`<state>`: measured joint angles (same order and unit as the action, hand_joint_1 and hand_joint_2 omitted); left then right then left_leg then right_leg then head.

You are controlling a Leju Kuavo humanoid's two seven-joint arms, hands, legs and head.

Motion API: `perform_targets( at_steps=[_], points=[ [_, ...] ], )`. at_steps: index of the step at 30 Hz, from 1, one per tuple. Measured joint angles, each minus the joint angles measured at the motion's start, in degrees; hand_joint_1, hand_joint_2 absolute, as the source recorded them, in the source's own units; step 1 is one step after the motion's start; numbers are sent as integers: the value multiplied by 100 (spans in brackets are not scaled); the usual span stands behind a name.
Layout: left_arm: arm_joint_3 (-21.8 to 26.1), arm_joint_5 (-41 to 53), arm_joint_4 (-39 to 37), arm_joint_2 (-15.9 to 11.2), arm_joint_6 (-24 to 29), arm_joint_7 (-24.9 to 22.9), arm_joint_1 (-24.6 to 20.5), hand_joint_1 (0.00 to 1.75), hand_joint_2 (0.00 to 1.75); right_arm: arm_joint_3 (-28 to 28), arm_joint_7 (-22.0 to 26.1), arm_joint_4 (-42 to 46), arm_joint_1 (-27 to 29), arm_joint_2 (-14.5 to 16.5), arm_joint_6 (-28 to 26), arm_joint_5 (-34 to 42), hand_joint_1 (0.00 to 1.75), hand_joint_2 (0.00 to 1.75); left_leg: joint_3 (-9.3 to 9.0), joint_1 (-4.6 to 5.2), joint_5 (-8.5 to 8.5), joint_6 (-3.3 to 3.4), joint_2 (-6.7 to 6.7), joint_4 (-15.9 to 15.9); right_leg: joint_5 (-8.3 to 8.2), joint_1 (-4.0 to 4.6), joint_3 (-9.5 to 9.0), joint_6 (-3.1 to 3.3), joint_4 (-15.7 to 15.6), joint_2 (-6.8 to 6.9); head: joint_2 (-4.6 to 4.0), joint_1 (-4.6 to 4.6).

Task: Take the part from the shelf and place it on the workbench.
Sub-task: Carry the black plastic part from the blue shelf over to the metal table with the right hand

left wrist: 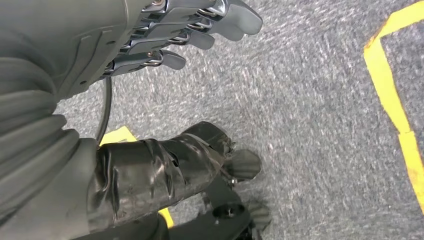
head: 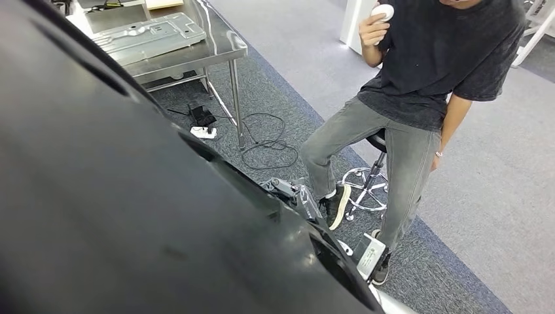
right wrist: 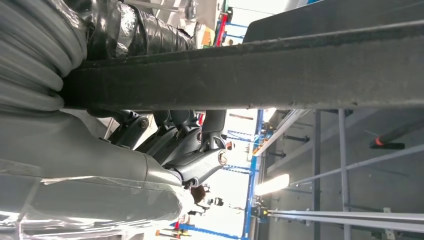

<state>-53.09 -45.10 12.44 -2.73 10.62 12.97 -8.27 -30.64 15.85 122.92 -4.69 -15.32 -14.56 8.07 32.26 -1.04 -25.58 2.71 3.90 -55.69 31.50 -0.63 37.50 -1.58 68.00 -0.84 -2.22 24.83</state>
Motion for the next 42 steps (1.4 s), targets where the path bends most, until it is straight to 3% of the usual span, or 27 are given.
perform_targets(
  at_steps=[2, 3, 6, 8, 11, 12, 14, 16, 17, 18, 19, 21, 22, 23, 25, 28, 29, 31, 32, 33, 34, 36, 37, 39, 42],
  points=[
    [0, -2, 0, 0, -4, -3, 8, 0, 175, 2, 1, 0, 9, 0, 2, 3, 175, 175, 0, -13, -18, -18, -18, -7, 174, -53, 256, -57, 517, 7, 4, 1],
    [0, -3, 0, 1, -8, -6, 12, 0, 175, 2, 2, 0, 10, 0, 3, 4, 175, 175, 0, -25, -33, -38, -22, -20, 107, -81, 251, -87, 508, 10, 5, 1],
    [0, -1, 0, 10, -16, -12, 13, 0, 175, 3, 3, -3, 8, 1, 7, 8, 175, 175, 12, -73, -120, -148, 2, -133, -373, -148, -242, -176, -429, -16, 7, 0],
    [0, 1, 0, 9, -17, -15, 10, 0, 175, 5, 10, -8, 8, 2, 11, 22, 175, 175, 46, -66, -181, -243, 27, -222, -450, -149, -447, -123, -818, -61, 11, 9],
    [0, 2, 0, 9, -20, -25, 17, 0, 175, 7, 19, -11, 10, 4, 18, 44, 175, 175, 59, -72, -202, -349, 39, -224, -414, -124, -461, 48, -827, -47, 19, 32],
    [0, 3, 0, 12, -22, -30, 18, 0, 175, 7, 20, -11, 10, 5, 20, 45, 175, 175, 81, -76, -242, -370, -21, -289, -408, -122, -477, 95, -832, -27, 20, 40],
    [0, 3, 0, 18, -26, -37, 4, 0, 175, 7, 23, -11, 11, 6, 22, 45, 175, 175, 317, -72, -467, -384, -199, -777, -389, -110, -514, 170, -847, 29, 22, 54],
    [0, 3, 0, 20, -29, -41, -11, 0, 175, 7, 26, -12, 14, 7, 22, 47, 175, 175, 762, -61, -751, -373, -309, -1557, -356, -65, -538, 219, -846, 80, 23, 64],
    [0, 2, 0, 20, -31, -45, -6, 0, 175, 7, 26, -13, 17, 7, 23, 49, 175, 175, 940, -56, -796, -358, -321, -1826, -338, -39, -554, 236, -846, 99, 26, 64],
    [0, 2, 0, 20, -35, -49, 5, 0, 175, 7, 26, -14, 19, 7, 24, 53, 175, 175, 1028, -45, -734, -332, -326, -1907, -317, -15, -579, 250, -845, 111, 27, 65],
    [0, 1, 0, 20, -42, -54, 16, 0, 175, 7, 26, -15, 21, 7, 27, 57, 175, 175, 1001, -23, -555, -289, -330, -1760, -290, 8, -615, 257, -845, 121, 30, 65],
    [0, 2, 0, 15, -62, -60, 21, 0, 175, 7, 27, -16, 22, 7, 33, 68, 175, 175, 707, 48, -108, -153, -363, -1041, -226, 40, -692, 261, -853, 143, 31, 64],
    [0, 2, 0, 13, -72, -63, 17, 0, 175, 7, 28, -17, 21, 7, 38, 74, 175, 175, 551, 89, 23, -88, -391, -703, -196, 54, -714, 249, -856, 151, 32, 67],
    [-1, 3, 0, 11, -78, -67, 11, 0, 175, 7, 29, -19, 22, 7, 42, 82, 175, 175, 453, 122, 60, -46, -415, -497, -174, 55, -721, 229, -863, 161, 34, 69],
    [-2, 4, 0, 13, -82, -75, 6, 0, 175, 8, 33, -20, 24, 7, 59, 96, 175, 175, 392, 161, 2, -25, -420, -377, -146, 48, -733, 170, -893, 177, 39, 76],
    [-2, 3, 2, 19, -78, -86, 20, 0, 175, 11, 35, -20, 30, 4, 81, 107, 175, 175, 211, 92, -12, -3, -384, -200, -28, 45, -764, 85, -778, 168, 44, 73],
    [-2, 4, 2, 21, -76, -88, 18, 0, 175, 13, 35, -23, 31, 3, 86, 108, 175, 175, 134, 64, -21, 10, -376, -143, 82, 41, -651, 62, -528, 151, 45, 69],
    [-2, 6, 2, 21, -75, -94, 5, 0, 175, 15, 35, -34, 32, 2, 98, 111, 175, 175, 49, 63, -74, 32, -358, -121, 330, 13, -194, 27, 223, 126, 46, 63],
    [-3, 7, 2, 21, -75, -101, 4, 0, 175, 15, 35, -40, 34, 2, 106, 113, 175, 175, 17, 62, -110, 33, -346, -127, 371, -1, 36, 6, 524, 122, 49, 57],
    [-3, 8, 2, 23, -74, -108, 9, 0, 175, 15, 35, -44, 36, 2, 113, 114, 175, 175, -22, 59, -149, 27, -332, -134, 302, -14, 184, -14, 646, 121, 51, 55],
    [-4, 10, 2, 27, -74, -115, 15, 0, 175, 15, 35, -47, 36, 2, 117, 117, 175, 175, -71, 55, -192, 16, -317, -143, 114, -27, 225, -30, 552, 121, 53, 54],
    [-4, 14, 2, 39, -75, -126, 23, 0, 175, 15, 35, -48, 35, 2, 120, 127, 175, 175, -180, 41, -293, -26, -284, -169, -441, -56, 47, -50, -112, 121, 54, 52],
    [-4, 15, 2, 44, -75, -129, 17, 0, 175, 15, 37, -53, 32, 3, 124, 136, 175, 175, -208, 47, -350, -64, -267, -195, -611, -58, -84, -48, -453, 112, 54, 56],
    [-5, 18, 2, 46, -77, -137, 4, 0, 175, 16, 44, -61, 23, 4, 131, 153, 175, 175, -216, 60, -420, -142, -248, -220, -662, -44, -215, 12, -762, 87, 57, 69],
    [-7, 26, 2, 43, -79, -157, -2, 0, 175, 20, 54, -62, 17, 4, 145, 163, 175, 175, -224, 53, -482, -236, -260, -230, -580, -39, -261, 138, -818, 68, 61, 83]
  ],
)
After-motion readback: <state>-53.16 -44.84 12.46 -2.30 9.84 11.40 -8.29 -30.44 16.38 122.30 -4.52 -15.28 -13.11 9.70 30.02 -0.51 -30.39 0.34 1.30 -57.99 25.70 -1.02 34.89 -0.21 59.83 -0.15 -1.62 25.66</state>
